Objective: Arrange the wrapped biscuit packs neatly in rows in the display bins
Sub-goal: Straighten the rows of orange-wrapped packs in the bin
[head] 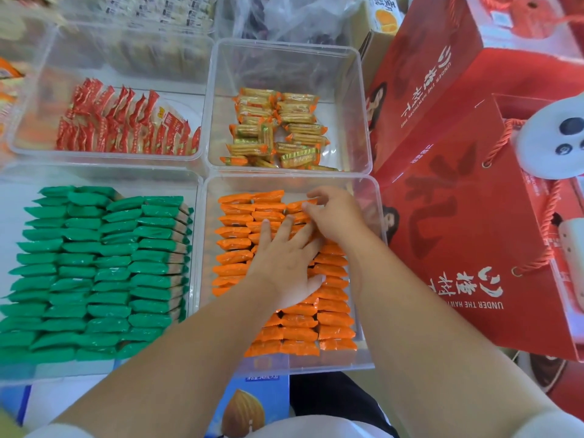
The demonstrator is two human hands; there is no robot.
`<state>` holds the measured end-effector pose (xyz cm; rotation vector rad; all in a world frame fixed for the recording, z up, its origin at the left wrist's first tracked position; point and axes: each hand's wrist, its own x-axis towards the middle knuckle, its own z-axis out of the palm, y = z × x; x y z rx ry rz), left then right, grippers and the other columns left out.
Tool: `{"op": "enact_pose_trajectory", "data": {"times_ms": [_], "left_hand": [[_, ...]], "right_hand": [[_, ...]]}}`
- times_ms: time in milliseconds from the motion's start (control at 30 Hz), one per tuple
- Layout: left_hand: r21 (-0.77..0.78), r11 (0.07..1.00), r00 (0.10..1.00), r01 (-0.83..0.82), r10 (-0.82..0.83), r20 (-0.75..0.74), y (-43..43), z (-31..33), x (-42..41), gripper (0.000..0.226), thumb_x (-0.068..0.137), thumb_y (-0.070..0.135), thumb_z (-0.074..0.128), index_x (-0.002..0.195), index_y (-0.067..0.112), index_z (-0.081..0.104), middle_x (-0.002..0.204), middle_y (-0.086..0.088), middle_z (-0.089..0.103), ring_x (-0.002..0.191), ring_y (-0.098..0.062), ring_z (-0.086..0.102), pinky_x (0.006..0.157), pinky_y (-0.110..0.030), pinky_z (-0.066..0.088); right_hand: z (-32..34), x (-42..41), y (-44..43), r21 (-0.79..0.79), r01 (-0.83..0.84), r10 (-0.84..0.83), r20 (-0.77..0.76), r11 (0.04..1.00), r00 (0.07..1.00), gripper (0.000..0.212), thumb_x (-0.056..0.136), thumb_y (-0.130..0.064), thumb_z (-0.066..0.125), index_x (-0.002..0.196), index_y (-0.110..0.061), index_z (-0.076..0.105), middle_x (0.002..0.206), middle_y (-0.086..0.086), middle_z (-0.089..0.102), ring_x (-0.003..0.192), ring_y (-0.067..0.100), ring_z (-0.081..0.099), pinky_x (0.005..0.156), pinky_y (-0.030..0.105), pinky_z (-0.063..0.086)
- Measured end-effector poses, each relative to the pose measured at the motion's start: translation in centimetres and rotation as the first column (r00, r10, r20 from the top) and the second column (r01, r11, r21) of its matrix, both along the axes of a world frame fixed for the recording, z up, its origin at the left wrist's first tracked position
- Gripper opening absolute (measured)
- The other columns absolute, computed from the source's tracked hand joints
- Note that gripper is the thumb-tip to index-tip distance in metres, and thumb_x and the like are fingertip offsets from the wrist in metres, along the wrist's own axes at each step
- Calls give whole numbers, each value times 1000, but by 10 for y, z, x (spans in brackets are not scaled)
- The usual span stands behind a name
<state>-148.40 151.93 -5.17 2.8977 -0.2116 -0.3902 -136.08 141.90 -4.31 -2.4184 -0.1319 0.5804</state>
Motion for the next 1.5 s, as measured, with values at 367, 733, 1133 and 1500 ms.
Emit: {"op": "enact_pose_trajectory", "data": {"times_ms": [367,733,1133,1500], "left_hand": [[-42,996,997,79,-78,24,-3,10,7,73,91,58,54,153,27,30,160,-8,17,149,-33,10,120,-63,2],[9,1000,998,7,-7,56,16,15,22,101,74,77,58,149,16,29,142,-3,40,134,-29,35,120,-59,9],[-19,1000,987,20,-23,-160,30,20,35,107,76,82,52,156,18,24,153,-1,37,143,-28,27,115,-68,3],[-197,895,874,-401,438,209,57,26,53,22,95,11,54,117,12,53,96,-12,66,88,-35,59,68,-42,43]], "right_hand": [[9,-6,-15,9,135,-133,243,991,961,11,96,-15,59,90,-24,56,85,-3,64,74,12,59,70,33,47],[-4,-8,-20,-1,-23,23,-138,1000,990,27,97,-19,41,110,-27,63,117,5,66,100,21,60,80,33,50],[-11,4,-21,-37,-133,123,-205,990,971,37,101,-19,38,123,-20,67,133,3,63,120,21,55,103,35,43],[-18,-7,-19,101,132,-107,-219,986,970,33,99,-26,42,114,-18,71,112,2,68,106,23,60,97,39,49]]}}
